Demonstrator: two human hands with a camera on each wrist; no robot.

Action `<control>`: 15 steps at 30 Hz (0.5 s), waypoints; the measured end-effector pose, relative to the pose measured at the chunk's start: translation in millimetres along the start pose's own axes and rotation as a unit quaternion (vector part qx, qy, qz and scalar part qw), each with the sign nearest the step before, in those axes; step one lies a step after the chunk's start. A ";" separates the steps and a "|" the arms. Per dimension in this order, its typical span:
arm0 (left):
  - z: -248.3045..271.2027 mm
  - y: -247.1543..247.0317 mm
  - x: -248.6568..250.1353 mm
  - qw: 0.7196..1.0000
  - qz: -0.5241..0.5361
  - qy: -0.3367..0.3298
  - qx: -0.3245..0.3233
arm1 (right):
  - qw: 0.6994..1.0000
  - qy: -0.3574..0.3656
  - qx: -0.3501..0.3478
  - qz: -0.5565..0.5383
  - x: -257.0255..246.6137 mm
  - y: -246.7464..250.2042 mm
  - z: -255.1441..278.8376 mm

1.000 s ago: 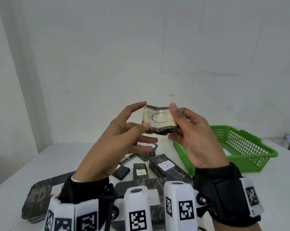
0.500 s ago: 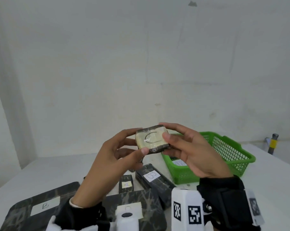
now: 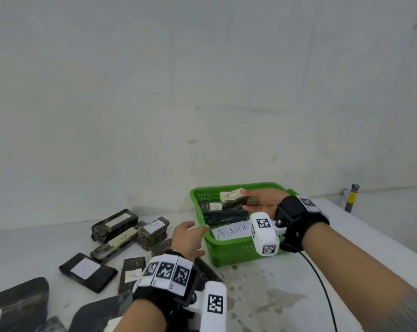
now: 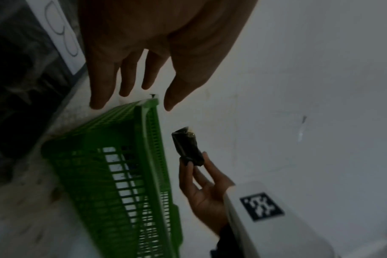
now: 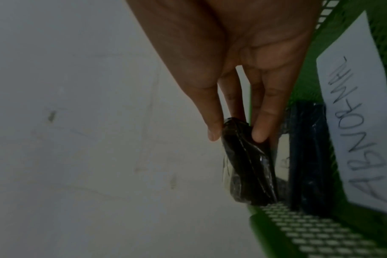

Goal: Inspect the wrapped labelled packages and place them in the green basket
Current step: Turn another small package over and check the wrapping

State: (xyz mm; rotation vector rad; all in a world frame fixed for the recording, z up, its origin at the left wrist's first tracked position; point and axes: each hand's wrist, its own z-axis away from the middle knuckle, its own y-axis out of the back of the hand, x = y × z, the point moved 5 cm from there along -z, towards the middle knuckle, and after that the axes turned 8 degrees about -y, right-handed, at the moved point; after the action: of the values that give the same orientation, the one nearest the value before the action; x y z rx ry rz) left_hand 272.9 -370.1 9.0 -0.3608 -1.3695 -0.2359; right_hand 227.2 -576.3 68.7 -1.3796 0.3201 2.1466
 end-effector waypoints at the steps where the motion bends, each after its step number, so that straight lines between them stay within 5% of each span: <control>1: -5.5 -3.4 -2.5 1.000 -0.019 0.013 -0.003 | 0.999 -0.019 0.004 0.035 -1.5 0.4 -16.6; 8: -27.0 -9.7 -10.2 0.998 0.018 0.043 -0.041 | 0.949 -0.078 0.030 0.305 4.1 -14.6 -106.3; 15: -34.7 -9.6 -18.8 0.997 0.043 0.058 -0.034 | 0.941 -0.099 -0.014 0.323 20.5 -17.0 -134.4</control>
State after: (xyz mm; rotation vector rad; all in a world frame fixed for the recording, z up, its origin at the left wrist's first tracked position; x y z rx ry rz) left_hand 297.4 -393.2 -13.8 -0.4552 -1.2313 -0.2301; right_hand 332.3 -620.5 -7.3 -1.1555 0.7496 2.8005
